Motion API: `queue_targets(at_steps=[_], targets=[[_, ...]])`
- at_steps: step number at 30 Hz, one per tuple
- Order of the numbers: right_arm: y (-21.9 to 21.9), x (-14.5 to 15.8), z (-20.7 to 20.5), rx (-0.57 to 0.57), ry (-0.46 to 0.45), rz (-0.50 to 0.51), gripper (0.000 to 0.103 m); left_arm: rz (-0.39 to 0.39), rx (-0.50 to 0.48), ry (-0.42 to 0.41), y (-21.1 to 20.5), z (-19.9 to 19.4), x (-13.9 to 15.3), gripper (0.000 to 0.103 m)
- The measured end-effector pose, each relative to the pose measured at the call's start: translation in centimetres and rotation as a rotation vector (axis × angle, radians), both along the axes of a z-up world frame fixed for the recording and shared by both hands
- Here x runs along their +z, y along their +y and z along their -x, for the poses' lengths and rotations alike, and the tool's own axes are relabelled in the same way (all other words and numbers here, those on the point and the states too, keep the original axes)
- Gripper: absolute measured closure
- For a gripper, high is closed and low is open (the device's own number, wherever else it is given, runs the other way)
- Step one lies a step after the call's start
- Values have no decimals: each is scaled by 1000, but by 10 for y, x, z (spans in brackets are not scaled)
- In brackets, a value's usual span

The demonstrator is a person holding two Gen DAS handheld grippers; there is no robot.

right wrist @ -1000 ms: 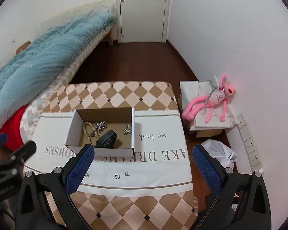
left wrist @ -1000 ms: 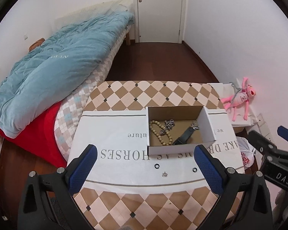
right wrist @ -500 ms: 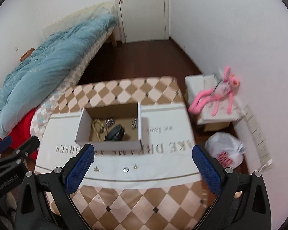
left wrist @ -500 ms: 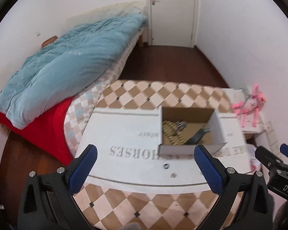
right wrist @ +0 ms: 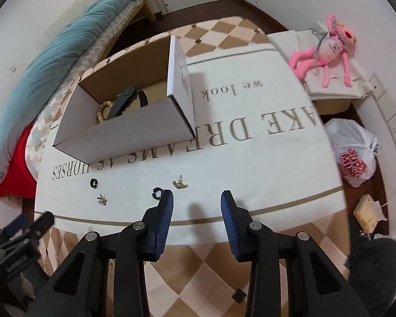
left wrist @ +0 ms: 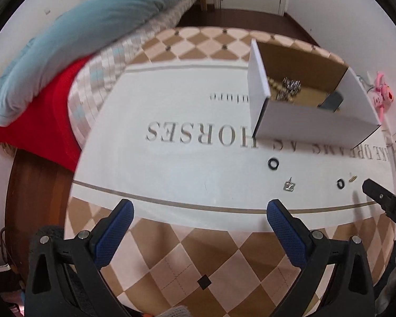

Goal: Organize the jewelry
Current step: 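Lower the right gripper onto a small gold earring and close it, then close the left gripper on a second gold earring while the right holds the first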

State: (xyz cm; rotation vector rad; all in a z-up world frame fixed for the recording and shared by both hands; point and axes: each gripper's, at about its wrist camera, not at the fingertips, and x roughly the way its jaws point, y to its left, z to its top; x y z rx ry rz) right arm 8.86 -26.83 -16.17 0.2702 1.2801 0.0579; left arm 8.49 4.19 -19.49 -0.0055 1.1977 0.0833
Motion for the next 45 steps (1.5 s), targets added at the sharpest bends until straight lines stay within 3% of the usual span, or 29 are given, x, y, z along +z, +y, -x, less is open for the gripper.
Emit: queue_targets(at_steps=[8,10,11,12,19,26,31,33,40,45], targets=[[21,-19,-12,65,-20,27,64,-6,-5,28,-2,-6,-12,0],[27,-19,-14,87,-34,60,76,-9,-11,32,-4,-7,-13,0],[30,-20,-15,97,-37,72,91,-10,-14,34,-5,-8,-13,0],[32,-21,-17,108,-36,81,94,-11,-18,35,-7,-9,-14,0],[31,-14,-10,113,-58,93,94,12,-53,58,-27,-14,-19,1],[8,-5,-5,38,-56,92,94,117,-108,68,-54,-22,-26,4],[-5,-7,-1,-2,-49,100,94,107,-164,72,-74,-28,-33,39],[-8,-8,1,-15,-47,101,94,83,-177,54,-80,-29,-33,46],[-9,-4,6,-21,-48,99,94,72,-227,14,-91,-33,-29,91],[-7,1,5,-21,-59,95,94,65,-236,11,-94,-35,-32,94]])
